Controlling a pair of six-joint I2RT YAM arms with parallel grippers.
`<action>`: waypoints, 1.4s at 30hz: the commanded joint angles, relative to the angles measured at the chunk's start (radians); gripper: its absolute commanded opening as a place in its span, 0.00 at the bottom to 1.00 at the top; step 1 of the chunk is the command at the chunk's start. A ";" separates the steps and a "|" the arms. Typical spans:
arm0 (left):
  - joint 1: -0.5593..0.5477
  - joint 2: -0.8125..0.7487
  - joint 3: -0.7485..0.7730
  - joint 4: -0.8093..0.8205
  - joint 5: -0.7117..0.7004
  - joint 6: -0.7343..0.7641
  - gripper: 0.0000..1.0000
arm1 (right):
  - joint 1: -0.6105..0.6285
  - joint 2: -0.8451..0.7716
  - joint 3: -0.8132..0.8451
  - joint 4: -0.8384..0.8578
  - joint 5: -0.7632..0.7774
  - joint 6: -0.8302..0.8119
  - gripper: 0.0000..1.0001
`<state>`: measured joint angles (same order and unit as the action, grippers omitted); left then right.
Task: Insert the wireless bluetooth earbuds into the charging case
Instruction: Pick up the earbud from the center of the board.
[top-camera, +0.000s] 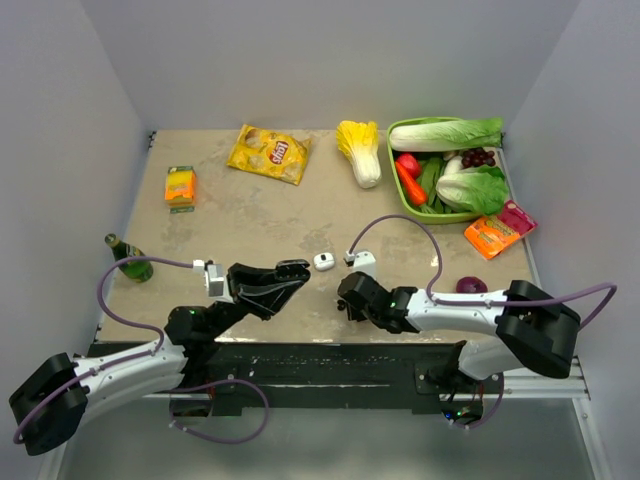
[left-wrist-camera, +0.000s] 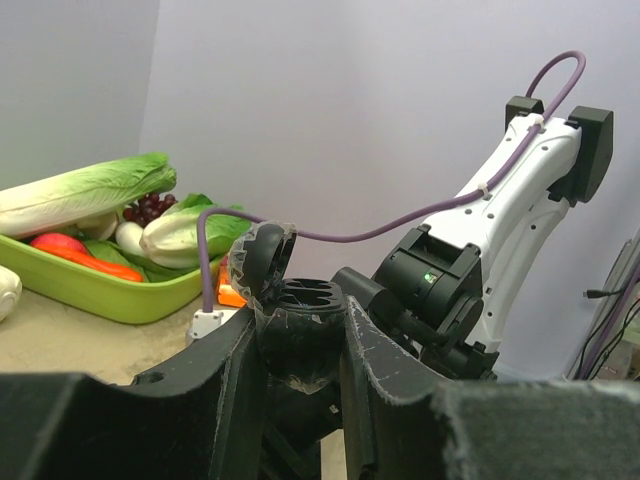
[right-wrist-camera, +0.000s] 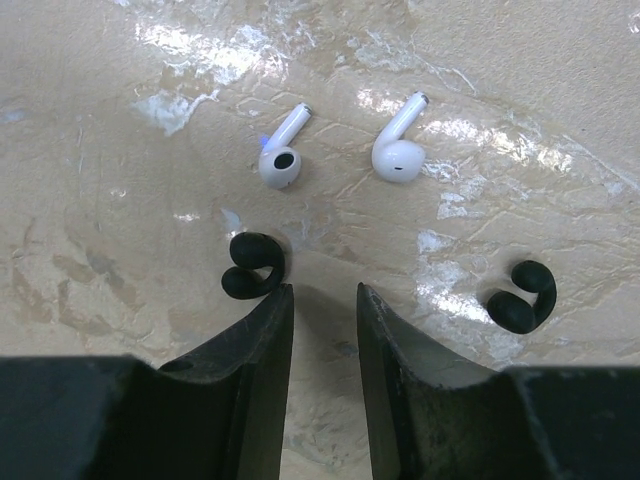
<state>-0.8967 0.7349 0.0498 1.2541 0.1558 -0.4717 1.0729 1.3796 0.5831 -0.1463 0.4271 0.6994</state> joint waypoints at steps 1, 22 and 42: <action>0.005 -0.009 -0.311 0.054 0.001 -0.007 0.00 | -0.002 -0.011 0.037 0.036 0.022 0.003 0.36; 0.007 -0.002 -0.317 0.057 -0.001 -0.008 0.00 | -0.002 0.047 0.054 0.076 -0.004 -0.015 0.37; 0.007 0.011 -0.318 0.057 -0.001 -0.007 0.00 | -0.002 0.105 0.058 0.109 -0.048 -0.021 0.18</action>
<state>-0.8967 0.7425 0.0498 1.2541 0.1558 -0.4717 1.0733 1.4738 0.6334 -0.0174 0.3775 0.6880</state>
